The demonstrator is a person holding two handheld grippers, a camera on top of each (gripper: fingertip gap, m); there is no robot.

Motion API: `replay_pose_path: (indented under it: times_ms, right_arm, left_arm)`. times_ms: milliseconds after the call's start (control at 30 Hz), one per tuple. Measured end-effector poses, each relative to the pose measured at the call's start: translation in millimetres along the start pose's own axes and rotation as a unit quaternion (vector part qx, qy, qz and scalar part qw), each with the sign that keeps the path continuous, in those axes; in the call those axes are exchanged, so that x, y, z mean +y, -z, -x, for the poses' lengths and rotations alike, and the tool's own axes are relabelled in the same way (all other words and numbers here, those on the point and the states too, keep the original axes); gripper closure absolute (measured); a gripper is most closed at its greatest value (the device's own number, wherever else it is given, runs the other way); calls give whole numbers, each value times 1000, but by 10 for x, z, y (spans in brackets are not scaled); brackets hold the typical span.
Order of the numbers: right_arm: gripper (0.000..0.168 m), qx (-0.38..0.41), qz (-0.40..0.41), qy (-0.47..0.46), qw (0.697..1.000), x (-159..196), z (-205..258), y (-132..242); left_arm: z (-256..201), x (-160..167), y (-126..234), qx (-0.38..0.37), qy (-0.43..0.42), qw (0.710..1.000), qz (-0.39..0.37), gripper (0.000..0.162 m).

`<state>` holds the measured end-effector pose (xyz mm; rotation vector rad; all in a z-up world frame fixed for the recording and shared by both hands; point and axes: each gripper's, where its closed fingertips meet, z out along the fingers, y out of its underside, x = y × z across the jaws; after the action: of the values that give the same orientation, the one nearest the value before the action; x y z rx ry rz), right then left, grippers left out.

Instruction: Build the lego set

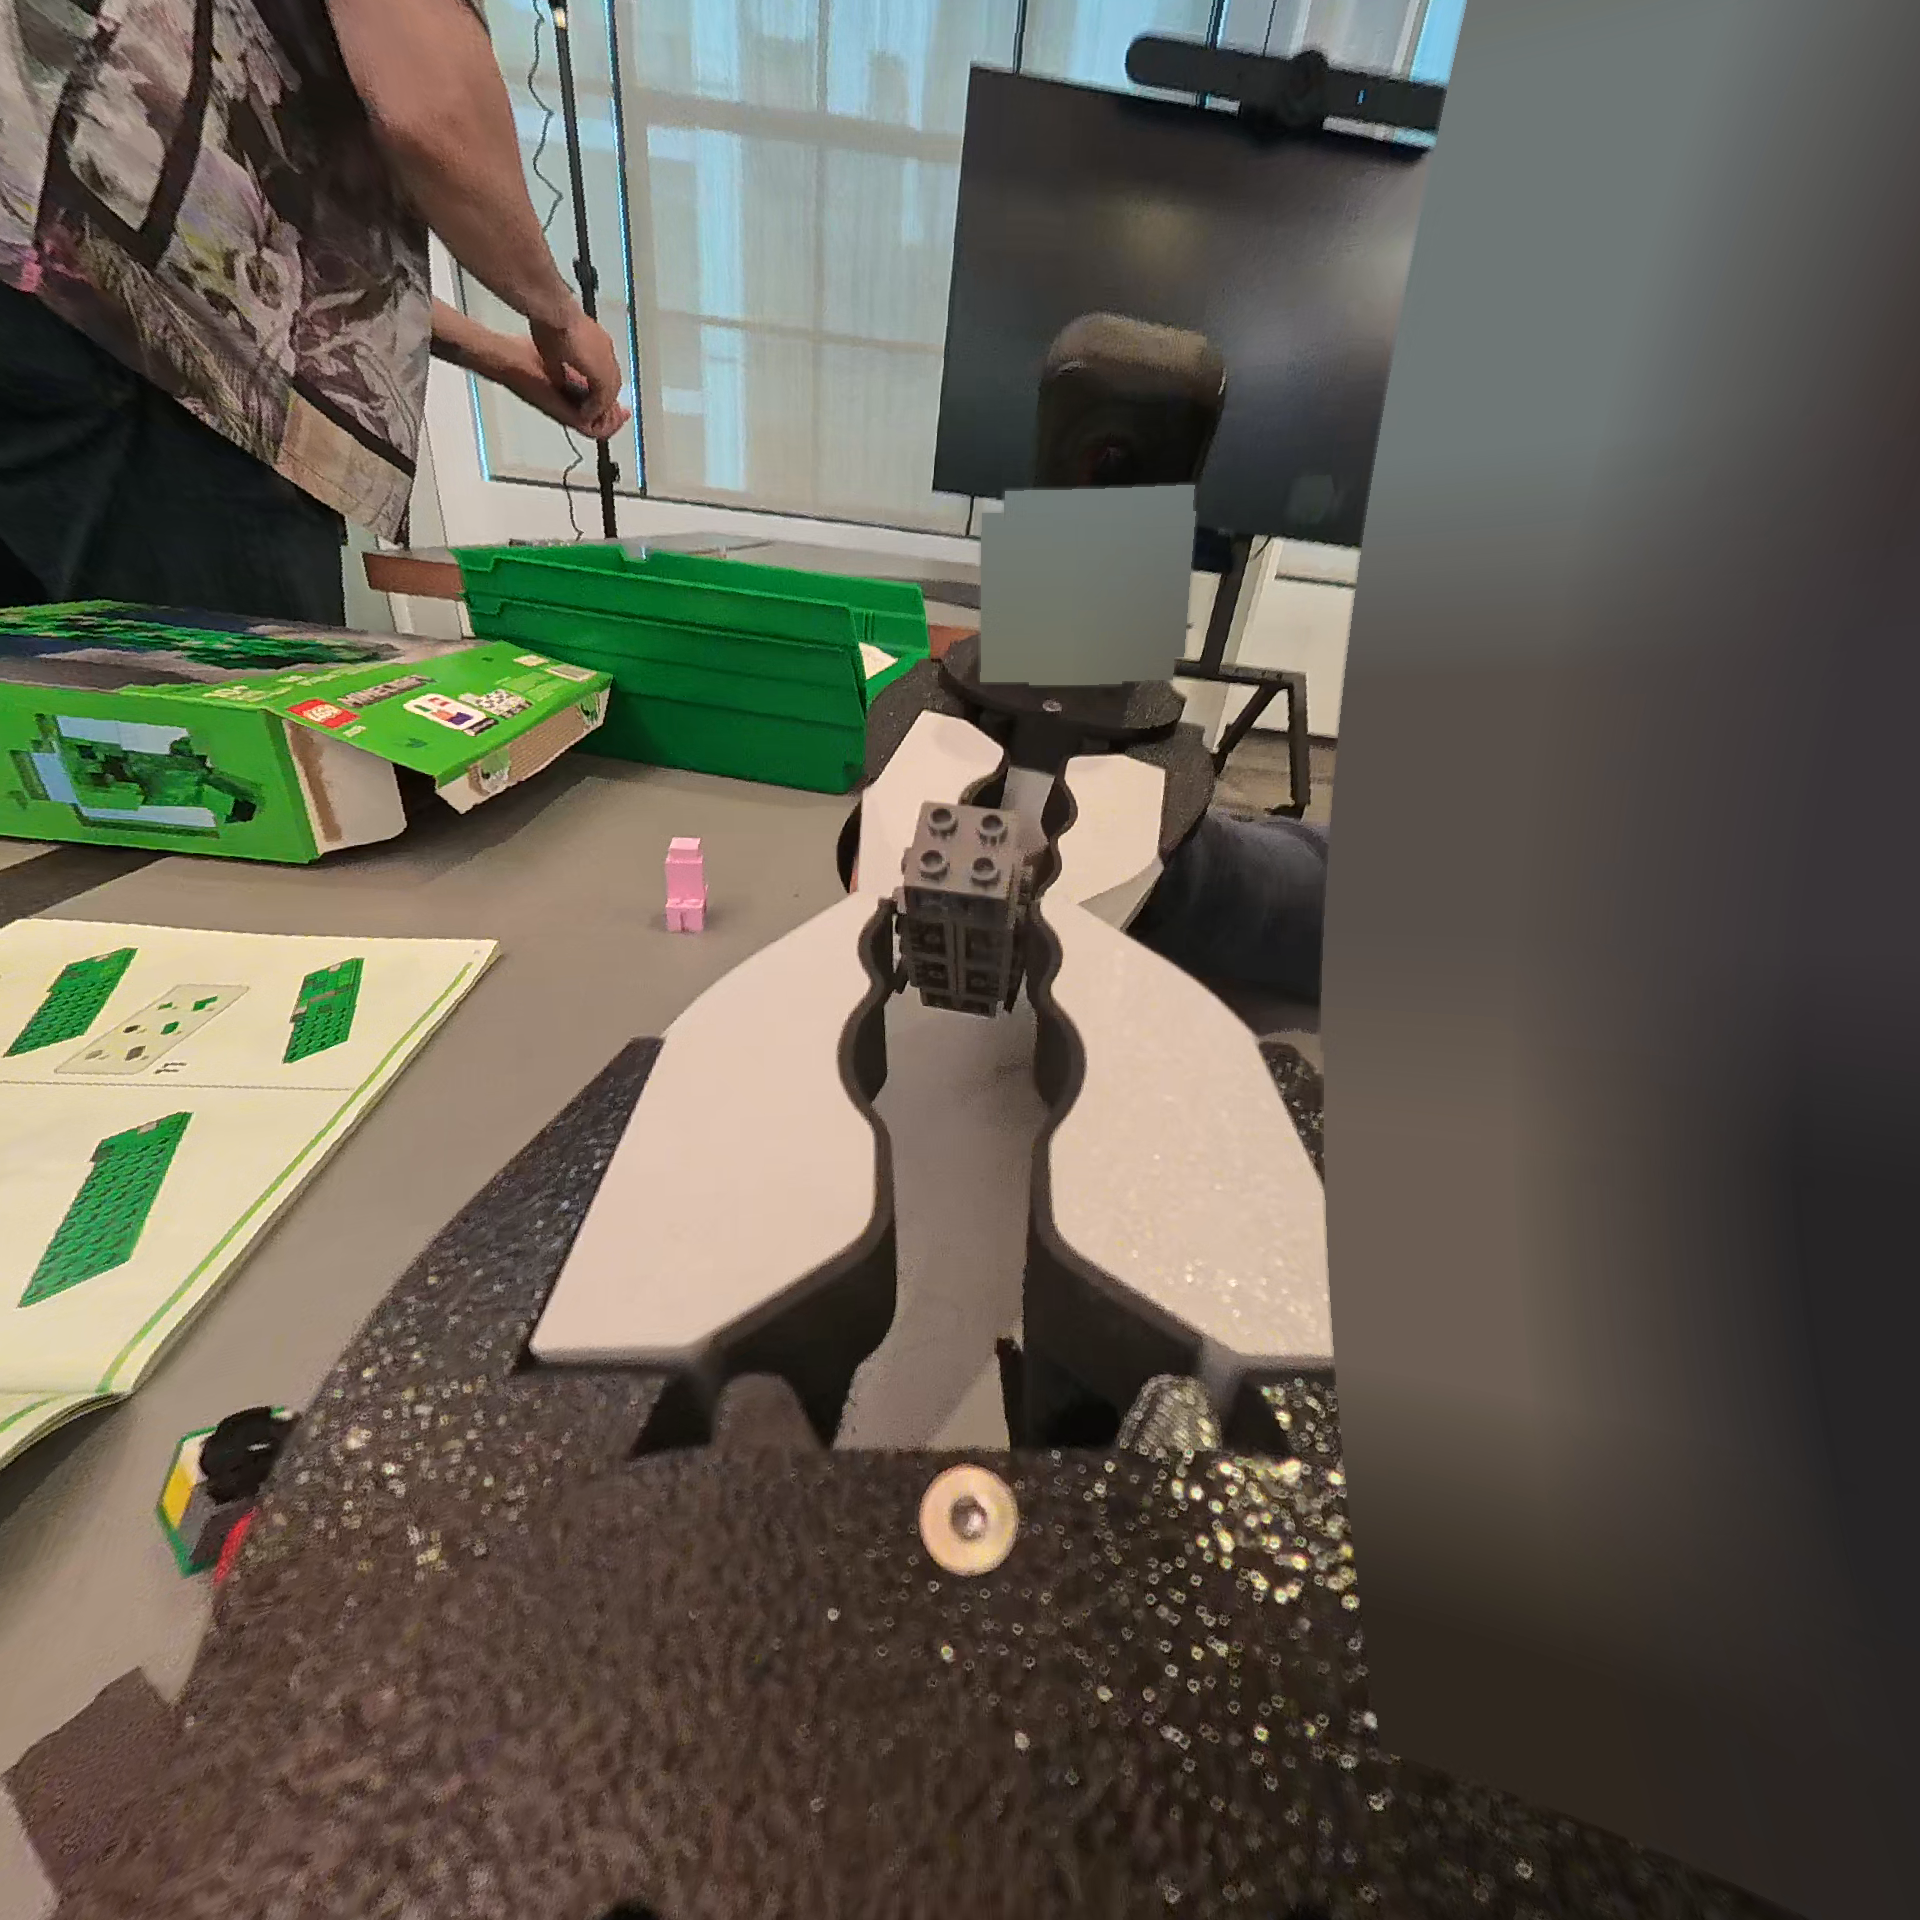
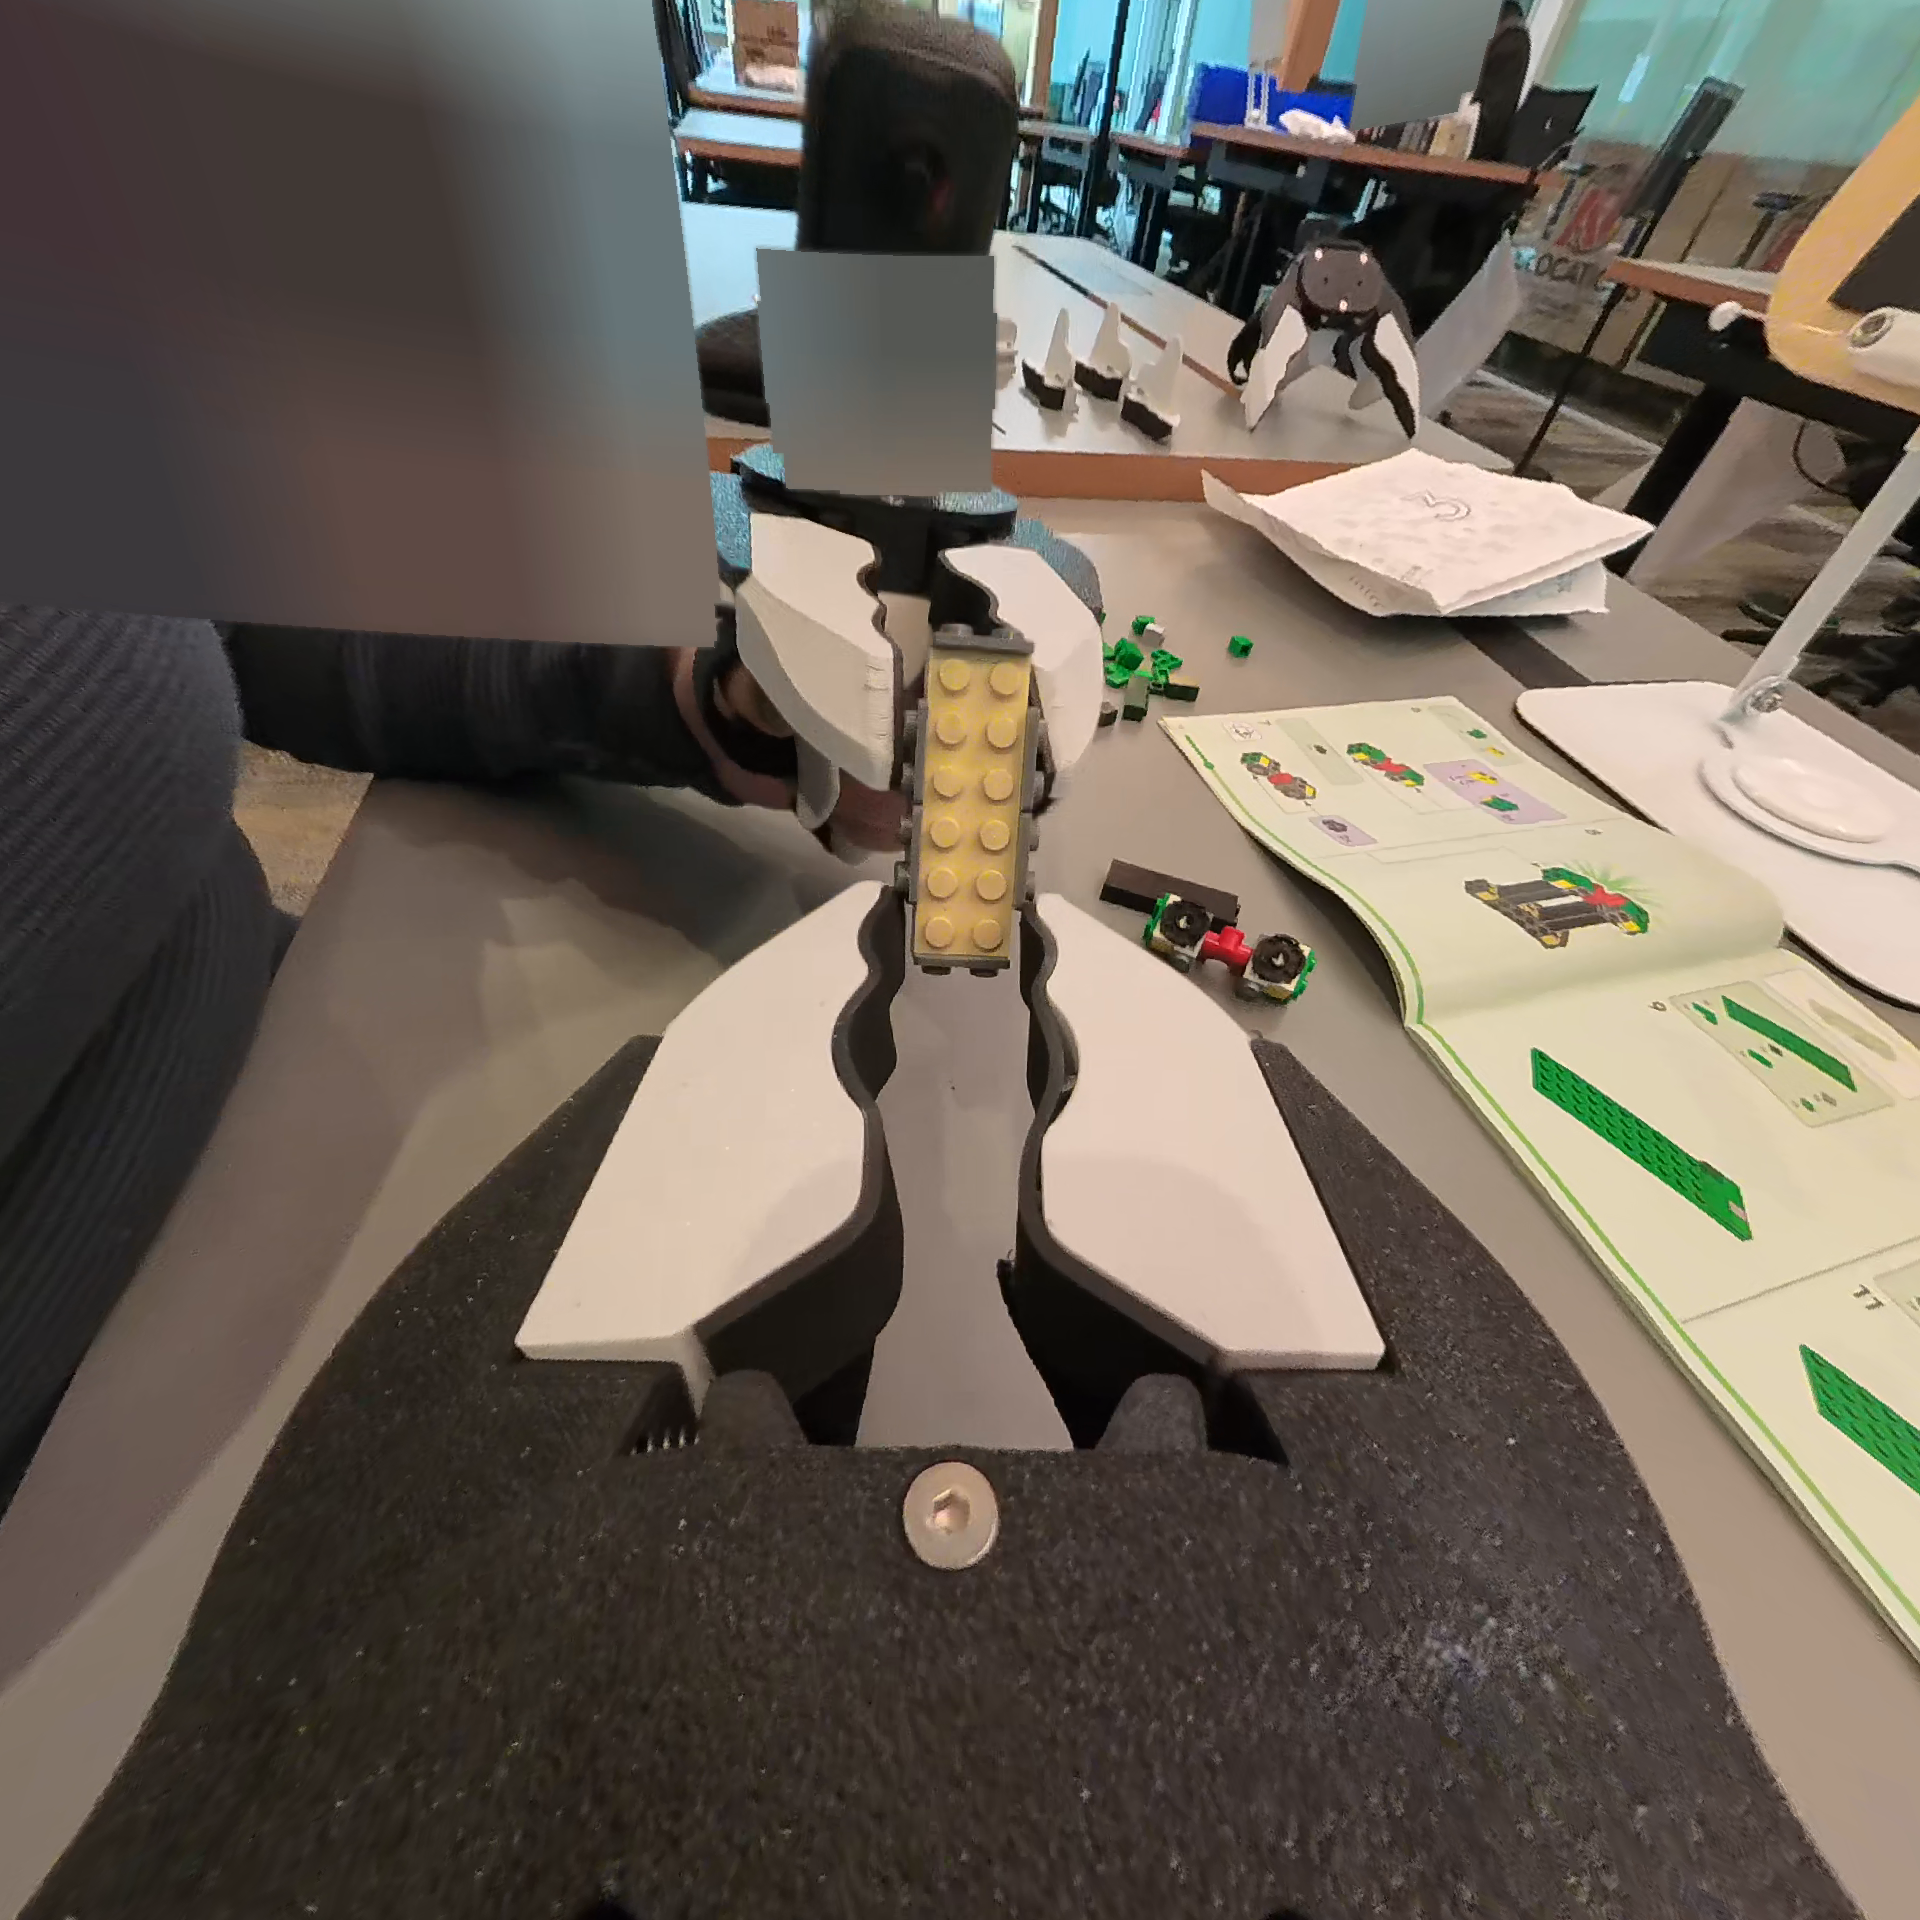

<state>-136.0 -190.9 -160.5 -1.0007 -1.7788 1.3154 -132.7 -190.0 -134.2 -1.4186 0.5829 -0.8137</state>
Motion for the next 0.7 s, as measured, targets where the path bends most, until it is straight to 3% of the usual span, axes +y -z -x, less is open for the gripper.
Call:
replay_pose_path:
  times_ms: [167, 300, 467, 700]
  right_arm:
    - [148, 4, -18, 7, 1000, -54, 10, 4]
    - [148, 6, -31, 17, 999, -89, 38, -12]
    - [148, 7, -52, 18, 998, -143, 52, -6]
    - [149, 2, -73, 7, 997, -200, 56, 25]
  left_arm:
    - [-22, -52, -9, 7, 15, 999, -29, 136]
    - [-29, -94, -15, 11, 34, 998, -52, 123]
    - [-103, -165, -32, 32, 49, 994, -96, 136]
    - [-110, -194, -38, 37, 59, 991, -114, 132]
